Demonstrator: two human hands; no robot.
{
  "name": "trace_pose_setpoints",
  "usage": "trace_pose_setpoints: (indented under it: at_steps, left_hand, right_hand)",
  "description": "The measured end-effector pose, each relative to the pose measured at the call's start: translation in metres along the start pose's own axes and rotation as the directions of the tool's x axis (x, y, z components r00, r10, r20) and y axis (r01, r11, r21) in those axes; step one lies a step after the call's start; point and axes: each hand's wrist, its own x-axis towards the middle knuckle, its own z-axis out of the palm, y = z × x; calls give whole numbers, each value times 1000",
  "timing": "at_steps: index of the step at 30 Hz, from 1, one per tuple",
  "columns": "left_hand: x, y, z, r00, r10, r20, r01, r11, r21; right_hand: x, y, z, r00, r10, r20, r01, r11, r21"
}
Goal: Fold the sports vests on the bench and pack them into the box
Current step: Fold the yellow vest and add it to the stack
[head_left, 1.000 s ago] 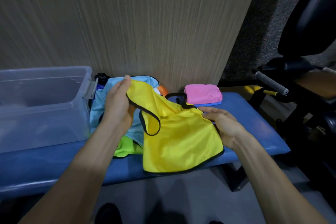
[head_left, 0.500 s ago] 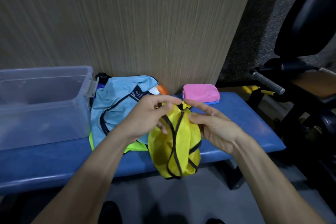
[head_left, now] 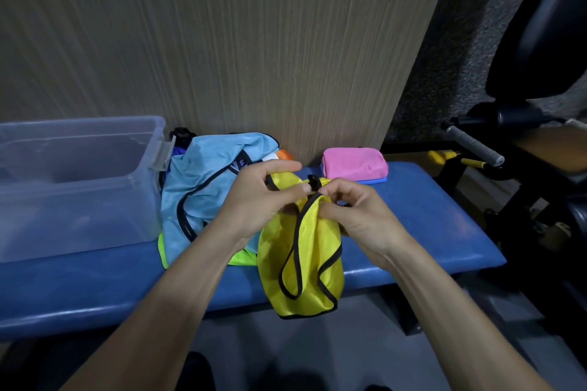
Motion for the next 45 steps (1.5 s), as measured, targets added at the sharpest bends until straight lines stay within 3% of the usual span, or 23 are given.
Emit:
trace_pose_setpoints:
  at_steps: [4,6,8,9,10,11,12,14,16,18,22,25,29,32,34,38,41,45]
  left_hand:
    - [4,4,-31,985,-76,-155,75,997,-16]
    - [6,-5,-57,975,-96,-198,154,941,301]
    - [4,-15,-74,977,-40,-208,182,661,728]
    - [2,-16,-75,977,51,-208,136,603,786]
    - [-1,-12,-72,968,147,-204,56,665,744]
    - [-6,-5,-66,963,201,-178,-52,790,611]
    - [-11,8,-57,974,205,-93,-148,894,422]
    - [-22,31,-34,964,158,216,-197,965,171]
    - [-32,46,-13,907,209,365,-299,930,212]
    - [-34,59,-2,898,329,293,-405,878,256]
    - [-31,102,-13,863,502,54,-503,849,160]
    - [-26,143,-29,801,574,171,-597,789,144]
    - [-24,202,-51,768,559,313,-636,722,272]
    - [-22,246,-73,785,473,400,-608,709,356]
    - [-22,268,-81,803,413,430,-576,722,383]
    - [-23,284,-81,806,361,469,-550,750,368]
    - [-23,283,-78,806,362,467,-547,758,356]
    - [-25,278,-70,801,403,442,-574,727,377]
  right_hand:
    - [9,-11,-18,978,-20,-209,46,992,119]
    - [10,-18,-28,948,-39,-316,80,990,119]
    - [9,-26,-30,929,-66,-364,118,985,124]
    - [10,-29,-27,930,-65,-362,127,981,149]
    - [11,-32,-22,935,-59,-349,127,976,176]
    - [12,-36,-15,943,-54,-330,124,973,196]
    - [13,-40,-7,949,-54,-311,125,969,212]
    - [15,-50,8,959,-54,-278,123,963,238]
    - [14,-67,19,967,-57,-247,120,961,249]
    - [12,-91,22,971,-75,-227,130,962,240]
    - [6,-138,20,967,-130,-221,172,968,184]
    - [-4,-171,22,973,-160,-166,177,980,94]
    - [-19,-213,20,962,-270,-36,267,961,-69]
    - [-26,-238,13,887,-456,72,450,821,-351]
    - [-30,-250,9,875,-463,144,484,825,-291]
    - [-38,-261,11,895,-382,232,394,919,-6]
    - [-39,-259,16,868,-470,160,479,878,-15]
    - [-45,-257,18,811,-571,123,584,794,-166]
